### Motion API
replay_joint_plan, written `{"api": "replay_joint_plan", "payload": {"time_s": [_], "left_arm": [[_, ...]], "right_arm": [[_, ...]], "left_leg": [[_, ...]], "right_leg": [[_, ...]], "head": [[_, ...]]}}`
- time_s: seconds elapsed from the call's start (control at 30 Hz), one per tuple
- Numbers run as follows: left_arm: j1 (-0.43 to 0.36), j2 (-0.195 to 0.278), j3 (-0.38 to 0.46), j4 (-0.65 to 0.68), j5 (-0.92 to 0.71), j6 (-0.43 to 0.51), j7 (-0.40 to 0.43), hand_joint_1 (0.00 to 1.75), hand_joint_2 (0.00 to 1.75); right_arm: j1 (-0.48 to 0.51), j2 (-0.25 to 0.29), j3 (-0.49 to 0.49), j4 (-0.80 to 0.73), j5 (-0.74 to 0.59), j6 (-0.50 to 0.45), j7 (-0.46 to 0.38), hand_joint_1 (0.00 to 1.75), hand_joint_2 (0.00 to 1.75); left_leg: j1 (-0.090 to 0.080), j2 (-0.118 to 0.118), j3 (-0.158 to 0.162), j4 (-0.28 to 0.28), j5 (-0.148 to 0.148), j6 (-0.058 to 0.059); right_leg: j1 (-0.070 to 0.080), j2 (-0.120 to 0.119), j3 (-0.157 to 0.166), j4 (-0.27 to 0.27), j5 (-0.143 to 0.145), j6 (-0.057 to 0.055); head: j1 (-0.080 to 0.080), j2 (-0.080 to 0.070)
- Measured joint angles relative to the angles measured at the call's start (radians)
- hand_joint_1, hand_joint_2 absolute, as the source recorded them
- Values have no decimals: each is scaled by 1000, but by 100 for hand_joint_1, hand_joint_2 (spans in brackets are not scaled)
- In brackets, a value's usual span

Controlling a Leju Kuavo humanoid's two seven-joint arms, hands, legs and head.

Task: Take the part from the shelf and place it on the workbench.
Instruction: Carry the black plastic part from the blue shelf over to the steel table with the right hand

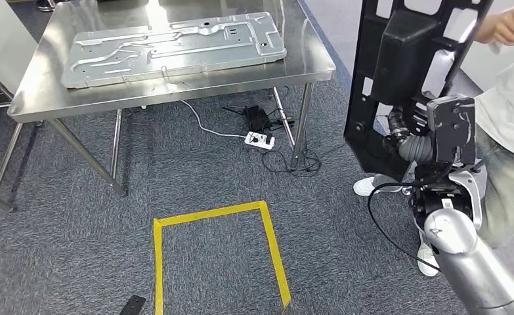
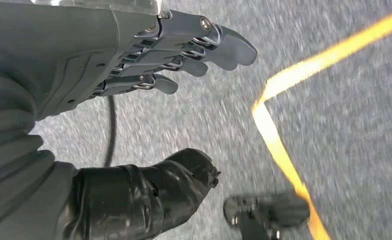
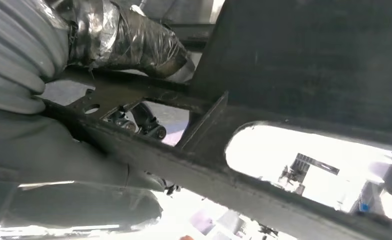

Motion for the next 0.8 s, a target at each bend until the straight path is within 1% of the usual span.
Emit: {"api": "replay_joint_plan", "payload": {"time_s": [0.03, 0.07, 0.1, 0.13, 0.17, 0.2, 0.23, 0.27, 0.3, 0.33, 0.37, 0.43, 0.47, 0.5, 0.53, 0.57, 0.63, 0.67, 0.7, 0.73, 0.77, 0.8], "left_arm": [[-2, 0, 0, 0, 0, 0, 0, 0, 175], [-4, 0, 0, 0, 0, 0, 0, 0, 175], [-6, 0, 0, 0, 0, 0, 0, 0, 175], [-5, 0, 0, 0, 0, 0, 0, 0, 175], [-4, 0, 0, 0, 0, 0, 0, 0, 175], [-2, 0, 0, 0, 0, 0, 0, 0, 175], [-1, 0, 0, 0, 0, 0, 0, 0, 175], [0, -1, 0, 0, 0, 0, 0, 0, 175], [-1, 0, 0, 0, 0, 0, 0, 0, 175], [-2, 0, 0, 0, 0, -1, 0, 0, 175], [-3, 1, 0, 0, 0, -1, 0, 0, 175], [-4, 2, 0, 0, 0, -1, 0, 0, 175], [-3, 4, 0, 0, 0, -1, 0, 0, 175], [-4, 5, 0, 0, 0, -1, 0, 0, 175], [-6, 5, 0, 0, 0, -2, 0, 0, 175], [-7, 6, 0, 0, 0, -2, 0, 0, 175], [-8, 6, 0, 0, 0, -2, 0, 0, 175], [-7, 6, 0, 0, 0, -2, 0, 0, 175], [-5, 6, 0, 0, 0, -2, 0, 0, 175], [-3, 6, 0, 0, 0, -2, 0, 0, 175], [-2, 6, 0, 0, 0, -2, 0, 0, 175], [-3, 7, 0, 0, 0, -2, 0, 0, 175]], "right_arm": [[-1, 0, 0, 0, 0, 0, -3, 175, 175], [-2, 0, 0, 1, -1, 0, -5, 175, 175], [-1, 0, 0, 2, -2, 1, -7, 175, 175], [1, 0, 0, 4, -3, 1, -8, 175, 175], [4, 0, 0, 6, -4, 1, -8, 175, 175], [5, 0, 0, 8, -4, 1, -8, 175, 175], [6, 0, 0, 10, -5, 1, -8, 175, 175], [7, 0, 0, 11, -5, 1, -9, 175, 175], [7, 0, 0, 13, -5, 1, -9, 175, 175], [6, 1, 0, 14, -5, 1, -9, 175, 175], [7, 1, 0, 16, -6, 1, -10, 175, 175], [8, 2, 0, 18, -7, 1, -9, 175, 175], [9, 2, 0, 18, -7, 1, -9, 175, 175], [8, 2, 0, 19, -7, 2, -9, 175, 175], [6, 2, 0, 19, -7, 2, -10, 175, 175], [4, 2, 0, 19, -7, 3, -11, 175, 175], [3, 2, 0, 19, -7, 4, -13, 175, 175], [4, 2, 0, 20, -8, 5, -13, 175, 175], [6, 2, 0, 20, -8, 5, -13, 175, 175], [6, 2, 0, 21, -9, 5, -14, 175, 175], [6, 2, 0, 22, -10, 5, -14, 175, 175], [6, 2, 0, 22, -10, 5, -14, 175, 175]], "left_leg": [[4, 0, 13, -8, -2, 2], [6, 0, 22, -12, -7, 3], [9, 0, 30, -13, -14, 4], [11, -1, 39, -12, -23, 3], [13, -1, 49, -12, -32, 0], [16, -2, 62, -10, -43, -3], [20, -3, 75, -8, -55, -8], [23, -5, 86, -4, -68, -14], [24, -6, 97, 2, -81, -22], [25, -7, 101, 6, -92, -30], [24, -7, 102, 9, -102, -39], [23, -7, 103, 13, -110, -52], [25, -6, 106, 18, -113, -57], [26, -3, 103, 36, -116, -61], [27, -1, 86, 70, -125, -63], [28, 2, 55, 124, -140, -66], [28, 4, -32, 253, -185, -69], [27, 4, -70, 295, -199, -68], [26, 4, -93, 305, -195, -65], [23, 4, -99, 281, -171, -59], [19, 4, -88, 226, -126, -49], [12, 3, -71, 156, -72, -35]], "right_leg": [[-2, -1, -24, 44, -9, 5], [-5, -2, -58, 102, -24, 10], [-8, -2, -100, 162, -47, 17], [-12, -2, -139, 207, -69, 24], [-18, -3, -167, 226, -79, 30], [-23, -3, -180, 213, -71, 36], [-28, -4, -179, 172, -39, 42], [-33, -5, -167, 108, 15, 48], [-36, -6, -157, 51, 60, 53], [-37, -7, -147, 9, 88, 51], [-36, -7, -143, -12, 104, 45], [-33, -5, -141, -13, 97, 21], [-32, -4, -137, -13, 100, 12], [-33, -4, -131, -14, 96, 4], [-32, -4, -124, -14, 92, -3], [-31, -4, -117, -15, 88, -8], [-25, -5, -106, -15, 76, -15], [-21, -5, -99, -15, 70, -18], [-17, -4, -90, -15, 62, -20], [-12, -4, -79, -15, 55, -21], [-8, -3, -67, -16, 47, -22], [-6, -3, -58, -17, 40, -23]], "head": [[0, 0], [1, 0], [2, 0], [2, 0], [2, 0], [2, 0], [2, 0], [2, 0], [4, 0], [6, 0], [7, 0], [7, 0], [6, 0], [5, 0], [5, 0], [4, 0], [2, 0], [2, 0], [2, 0], [2, 0], [2, 0], [2, 0]]}}
